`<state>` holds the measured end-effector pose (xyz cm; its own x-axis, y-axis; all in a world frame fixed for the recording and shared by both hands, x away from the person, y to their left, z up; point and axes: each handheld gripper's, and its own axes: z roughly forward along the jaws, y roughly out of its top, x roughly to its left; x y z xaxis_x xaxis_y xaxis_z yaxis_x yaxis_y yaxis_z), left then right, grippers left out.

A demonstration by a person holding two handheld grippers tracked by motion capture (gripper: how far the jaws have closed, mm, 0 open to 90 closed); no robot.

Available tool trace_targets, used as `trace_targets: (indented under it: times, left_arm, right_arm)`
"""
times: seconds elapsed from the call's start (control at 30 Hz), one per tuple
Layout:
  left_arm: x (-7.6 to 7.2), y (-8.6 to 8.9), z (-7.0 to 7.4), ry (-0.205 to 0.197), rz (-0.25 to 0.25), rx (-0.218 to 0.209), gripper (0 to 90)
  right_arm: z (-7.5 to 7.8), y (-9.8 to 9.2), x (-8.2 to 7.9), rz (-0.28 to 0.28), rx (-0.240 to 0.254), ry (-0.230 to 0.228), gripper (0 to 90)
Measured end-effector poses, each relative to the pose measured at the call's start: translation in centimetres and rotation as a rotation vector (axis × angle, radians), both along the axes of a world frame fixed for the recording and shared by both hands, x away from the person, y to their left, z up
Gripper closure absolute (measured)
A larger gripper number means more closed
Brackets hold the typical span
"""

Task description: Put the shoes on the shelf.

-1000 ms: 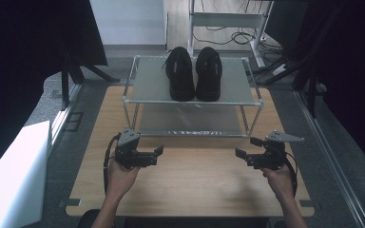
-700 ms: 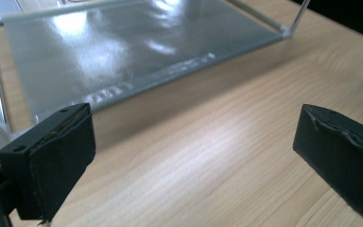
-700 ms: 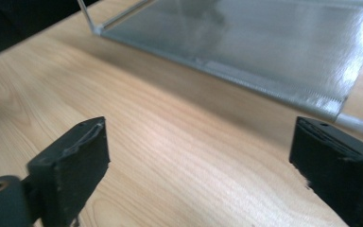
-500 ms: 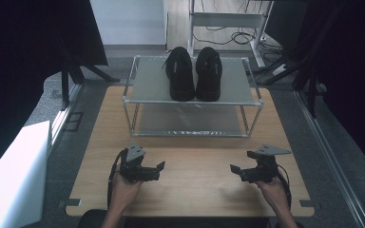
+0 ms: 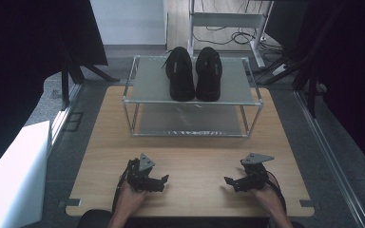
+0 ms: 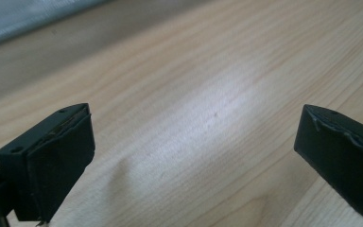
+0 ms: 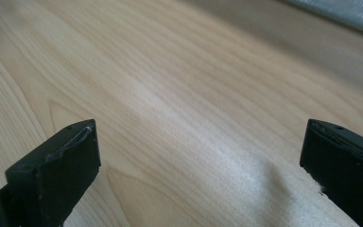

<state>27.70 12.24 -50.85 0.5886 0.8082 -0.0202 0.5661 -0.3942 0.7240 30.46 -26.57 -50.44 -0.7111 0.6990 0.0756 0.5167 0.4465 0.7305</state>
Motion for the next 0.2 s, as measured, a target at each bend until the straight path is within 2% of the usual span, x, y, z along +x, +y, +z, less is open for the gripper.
trace_targets:
  times: [0.1,0.2]
  left_arm:
    - [-0.02,-0.37,-0.27,0.011,-0.006,0.033,0.0]
    - [-0.04,-0.58,-0.21,0.007,-0.008,0.038,0.0]
  right_arm:
    - [-0.60,0.25,0.02,0.010,-0.031,0.016,0.0]
    - [-0.97,0.39,0.05,0.020,-0.062,0.019,0.0]
